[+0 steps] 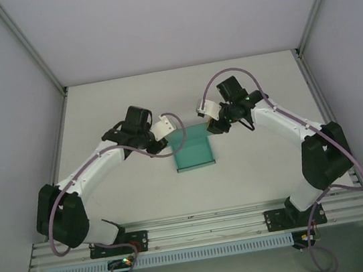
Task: Assemble paper box
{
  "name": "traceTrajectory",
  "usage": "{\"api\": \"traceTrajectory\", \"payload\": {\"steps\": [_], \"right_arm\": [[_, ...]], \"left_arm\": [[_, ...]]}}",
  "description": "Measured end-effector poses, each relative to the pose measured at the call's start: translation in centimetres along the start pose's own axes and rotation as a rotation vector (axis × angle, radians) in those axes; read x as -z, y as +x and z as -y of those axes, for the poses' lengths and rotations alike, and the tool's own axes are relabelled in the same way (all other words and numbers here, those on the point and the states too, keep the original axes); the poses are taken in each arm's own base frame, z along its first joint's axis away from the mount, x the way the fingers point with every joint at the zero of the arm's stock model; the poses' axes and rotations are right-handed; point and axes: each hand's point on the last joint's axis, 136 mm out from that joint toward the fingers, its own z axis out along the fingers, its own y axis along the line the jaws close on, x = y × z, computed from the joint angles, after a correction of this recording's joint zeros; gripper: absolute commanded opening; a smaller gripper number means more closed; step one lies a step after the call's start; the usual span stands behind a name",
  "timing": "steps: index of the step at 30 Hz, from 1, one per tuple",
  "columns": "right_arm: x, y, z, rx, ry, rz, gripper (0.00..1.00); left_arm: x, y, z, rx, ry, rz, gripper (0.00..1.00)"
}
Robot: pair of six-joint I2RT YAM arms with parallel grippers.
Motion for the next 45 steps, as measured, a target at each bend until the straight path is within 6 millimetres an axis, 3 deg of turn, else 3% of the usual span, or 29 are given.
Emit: {"api": "traceTrajectory", "payload": {"steps": [2, 8, 11, 15, 22, 28, 37, 45], "right_arm": [[-0.5, 0.5, -0.2, 0.000, -0.016, -0.016, 0.29], [-1.2, 1.3, -0.5, -0.011, -0.041, -0.046, 0.05], [-1.2, 1.4, -0.3, -0.039, -0.028, -0.051, 0.01], [-1.2, 0.7, 1.1, -0.175, 0.047, -0.040, 0.00], [0.0, -2.2, 4.6, -0.547, 0.311, 0.023, 0.02], [-1.6, -2.8, 6.1, -0.836, 0.461, 0.063, 0.00], [-4.7, -1.8, 5.4, -1.019, 0.542, 0.113, 0.00], [-6.0, -0.7, 4.7, -1.044, 0.576, 0.182, 0.00]], "left_arm": [[0.0, -0.1, 0.0, -0.006, 0.001, 0.003, 0.00], [0.0, -0.1, 0.0, -0.010, 0.000, 0.003, 0.00], [-0.1, -0.2, -0.5, 0.002, -0.017, -0.005, 0.00], [-0.6, -1.1, -2.1, 0.111, -0.105, 0.015, 0.00], [-1.1, -4.3, -4.8, 0.472, -0.274, 0.124, 0.00], [-2.8, -4.5, -5.6, 0.704, -0.374, 0.156, 0.00], [-5.0, -3.5, -6.7, 0.927, -0.444, 0.190, 0.00], [-6.2, -2.6, -6.0, 0.988, -0.425, 0.230, 0.00]]}}
